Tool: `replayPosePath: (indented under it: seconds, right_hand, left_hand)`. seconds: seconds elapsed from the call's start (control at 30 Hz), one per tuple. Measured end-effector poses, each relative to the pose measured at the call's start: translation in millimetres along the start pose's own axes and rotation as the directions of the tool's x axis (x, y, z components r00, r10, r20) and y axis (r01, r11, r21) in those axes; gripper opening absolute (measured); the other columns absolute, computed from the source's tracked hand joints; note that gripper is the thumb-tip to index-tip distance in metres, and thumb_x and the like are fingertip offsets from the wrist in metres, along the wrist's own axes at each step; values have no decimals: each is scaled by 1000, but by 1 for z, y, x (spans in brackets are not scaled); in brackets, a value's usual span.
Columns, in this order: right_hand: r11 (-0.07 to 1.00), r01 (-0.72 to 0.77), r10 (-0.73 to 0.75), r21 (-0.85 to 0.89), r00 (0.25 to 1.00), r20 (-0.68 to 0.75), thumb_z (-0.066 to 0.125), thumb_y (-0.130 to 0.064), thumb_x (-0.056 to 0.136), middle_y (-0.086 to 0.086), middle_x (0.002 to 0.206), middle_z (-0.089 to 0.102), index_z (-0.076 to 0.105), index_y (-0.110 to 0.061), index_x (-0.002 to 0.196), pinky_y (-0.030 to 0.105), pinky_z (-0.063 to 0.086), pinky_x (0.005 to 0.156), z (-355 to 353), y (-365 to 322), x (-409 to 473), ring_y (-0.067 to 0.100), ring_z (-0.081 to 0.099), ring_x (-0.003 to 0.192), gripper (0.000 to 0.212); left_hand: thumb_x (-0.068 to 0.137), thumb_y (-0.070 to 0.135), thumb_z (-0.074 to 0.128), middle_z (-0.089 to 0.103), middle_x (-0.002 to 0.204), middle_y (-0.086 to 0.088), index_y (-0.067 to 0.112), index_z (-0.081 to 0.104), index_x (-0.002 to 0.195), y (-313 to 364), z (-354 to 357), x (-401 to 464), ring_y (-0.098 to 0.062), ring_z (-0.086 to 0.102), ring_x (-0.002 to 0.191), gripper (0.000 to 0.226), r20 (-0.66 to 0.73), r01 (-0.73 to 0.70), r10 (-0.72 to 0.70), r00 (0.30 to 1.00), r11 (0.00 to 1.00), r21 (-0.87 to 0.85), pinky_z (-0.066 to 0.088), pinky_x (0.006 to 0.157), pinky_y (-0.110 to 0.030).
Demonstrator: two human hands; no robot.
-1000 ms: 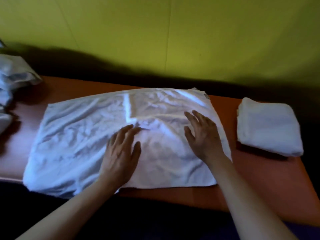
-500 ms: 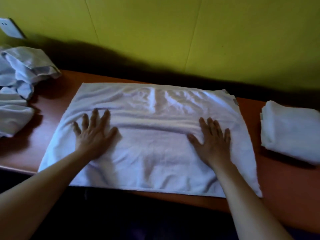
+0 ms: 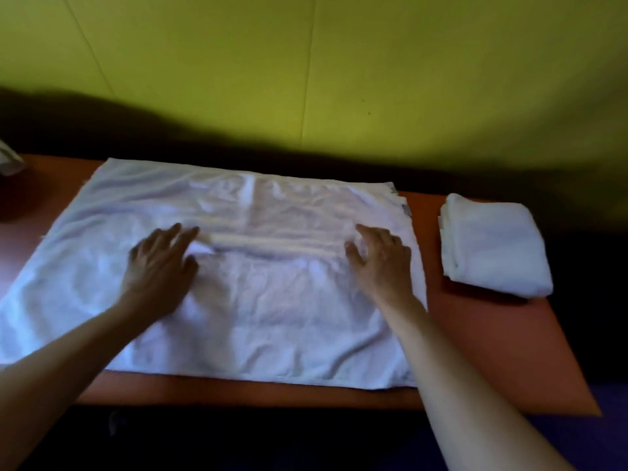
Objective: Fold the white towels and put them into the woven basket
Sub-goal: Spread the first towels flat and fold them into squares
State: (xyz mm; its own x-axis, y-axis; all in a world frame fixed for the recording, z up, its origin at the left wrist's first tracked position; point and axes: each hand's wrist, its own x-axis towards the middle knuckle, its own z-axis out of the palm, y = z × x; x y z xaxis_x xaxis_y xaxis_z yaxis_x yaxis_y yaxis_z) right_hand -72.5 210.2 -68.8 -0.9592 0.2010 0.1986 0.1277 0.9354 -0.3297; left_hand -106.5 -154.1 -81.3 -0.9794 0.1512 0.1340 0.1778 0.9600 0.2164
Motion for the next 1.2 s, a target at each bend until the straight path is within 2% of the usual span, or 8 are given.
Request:
replayPosePath:
  seconds: [0.2, 0.4, 0.63, 0.73, 0.87, 1.07, 1.13, 1.2]
  right_hand:
    - [991, -126, 127, -35, 992, 14, 53, -23, 95, 24, 126, 57, 57, -6, 129, 44, 43, 95, -21, 53, 43, 42, 52, 118, 39]
    - [956, -246, 256, -162, 966, 43, 50, -25, 97, 22, 125, 58, 61, -4, 121, 40, 45, 96, -26, 67, 53, 40, 52, 120, 34]
    - [860, -509, 496, 42, 852, 170, 73, -23, 85, 21, 122, 66, 63, 1, 117, 31, 42, 72, -36, 70, 68, 39, 64, 111, 42]
    - [818, -565, 531, 110, 814, 234, 77, -19, 79, 18, 112, 70, 66, 0, 107, 29, 40, 67, -38, 71, 70, 36, 67, 102, 36]
    - [850, -515, 501, 113, 856, 128, 70, -19, 79, 15, 104, 70, 67, -5, 100, 33, 47, 70, -40, 75, 61, 38, 66, 101, 26]
    - [894, -394, 409, 213, 912, -31, 62, -14, 86, 18, 111, 67, 65, -7, 107, 37, 46, 84, -62, 80, 36, 38, 61, 106, 23]
    - [730, -539, 559, 419, 825, 87, 67, -13, 84, 17, 98, 69, 71, -2, 108, 33, 45, 78, -76, 83, 33, 32, 64, 93, 26]
    - [353, -675, 646, 648, 677, 353, 67, -11, 85, 13, 84, 65, 71, 1, 99, 30, 46, 70, -94, 82, 28, 27, 61, 78, 19]
  left_hand:
    - [85, 39, 46, 61, 138, -15, 16, 65, 130, 142, 28, -48, -39, 59, 123, 54, -15, -430, 430, 903, 901, -53, 37, 102, -45]
    - [82, 63, 54, 56, 138, -9, 29, 55, 135, 233, 43, -91, -32, 53, 122, 64, 164, -745, 764, 624, 645, -172, 43, 102, -43]
    - [84, 54, 49, 58, 106, 0, 23, 63, 116, 259, 40, -105, -21, 55, 85, 46, 200, -819, 818, 539, 564, -100, 50, 72, -34]
    - [87, 32, 60, 57, 91, 0, 20, 64, 95, 261, 38, -108, -20, 54, 72, 14, 152, -832, 843, 516, 536, -145, 47, 56, -32]
    - [82, 15, 46, 57, 79, 0, 18, 59, 91, 267, 26, -110, -19, 57, 61, 15, 161, -748, 781, 603, 624, -226, 41, 45, -30]
    - [93, 12, 49, 53, 91, -7, 21, 32, 101, 278, -3, -123, -31, 53, 76, 22, 211, -399, 592, 778, 724, -562, 33, 64, -39]
    - [94, 17, 47, 51, 87, -4, 19, 33, 101, 281, -16, -131, -29, 48, 75, 16, 232, -250, 504, 832, 714, -654, 30, 65, -35]
    - [93, 27, 45, 50, 80, 2, 20, 35, 101, 280, -26, -138, -30, 50, 74, 15, 210, -157, 426, 880, 678, -718, 32, 62, -37]
